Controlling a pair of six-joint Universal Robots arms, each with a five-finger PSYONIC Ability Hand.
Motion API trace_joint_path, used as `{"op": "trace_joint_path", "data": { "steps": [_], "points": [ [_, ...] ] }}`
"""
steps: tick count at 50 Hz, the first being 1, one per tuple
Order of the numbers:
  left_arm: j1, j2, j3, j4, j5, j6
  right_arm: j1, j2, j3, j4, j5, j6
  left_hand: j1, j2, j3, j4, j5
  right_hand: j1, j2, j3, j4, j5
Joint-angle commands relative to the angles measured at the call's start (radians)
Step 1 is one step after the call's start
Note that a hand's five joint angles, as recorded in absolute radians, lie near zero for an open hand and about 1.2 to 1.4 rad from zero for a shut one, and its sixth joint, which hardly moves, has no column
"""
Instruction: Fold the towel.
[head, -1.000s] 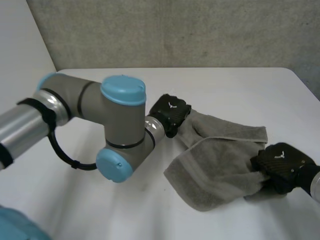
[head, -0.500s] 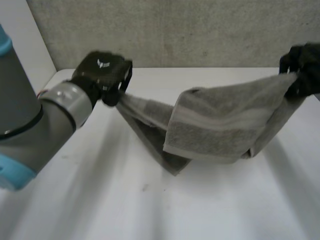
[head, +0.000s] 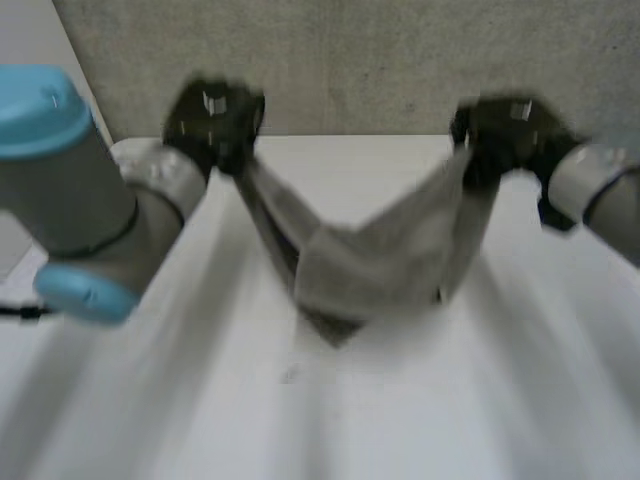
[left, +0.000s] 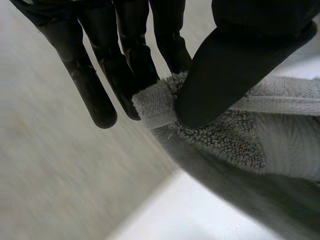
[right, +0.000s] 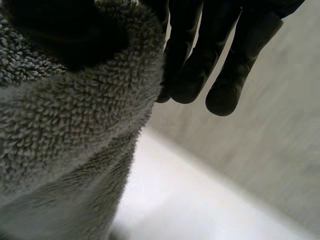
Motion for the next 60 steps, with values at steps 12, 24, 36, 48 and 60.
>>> {"op": "trace_joint_path", "data": {
  "steps": [12, 24, 36, 48, 60],
  "points": [
    [0.026, 0.024, 0.156, 0.003, -0.098, -0.096, 0.014, -0.032, -0.120, -0.104, 0.133, 0.166, 0.220, 0.180, 0.184, 0.179, 0.209, 0.071, 0.038, 0.038, 0.034, 0.041],
    [0.023, -0.035, -0.301, 0.034, -0.081, -0.081, 0.075, 0.285, -0.085, 0.230, 0.073, -0.148, 0.220, 0.180, 0.184, 0.179, 0.209, 0.071, 0.038, 0.038, 0.034, 0.041],
    [0.026, 0.006, -0.438, 0.043, -0.076, -0.070, 0.066, 0.317, -0.005, 0.271, 0.165, -0.306, 0.220, 0.180, 0.184, 0.179, 0.209, 0.071, 0.038, 0.038, 0.034, 0.041],
    [0.011, 0.069, -0.504, 0.045, -0.076, -0.075, 0.040, 0.127, 0.126, 0.204, 0.239, -0.323, 0.220, 0.180, 0.184, 0.179, 0.209, -0.958, -0.991, -0.991, -0.996, -0.988],
    [0.004, 0.061, -0.515, 0.048, -0.078, -0.075, 0.145, -0.058, 0.249, 0.067, 0.219, -0.328, 0.220, 0.180, 0.184, 0.179, 0.209, -1.151, -1.184, -1.183, -1.188, -1.181]
  ]
}}
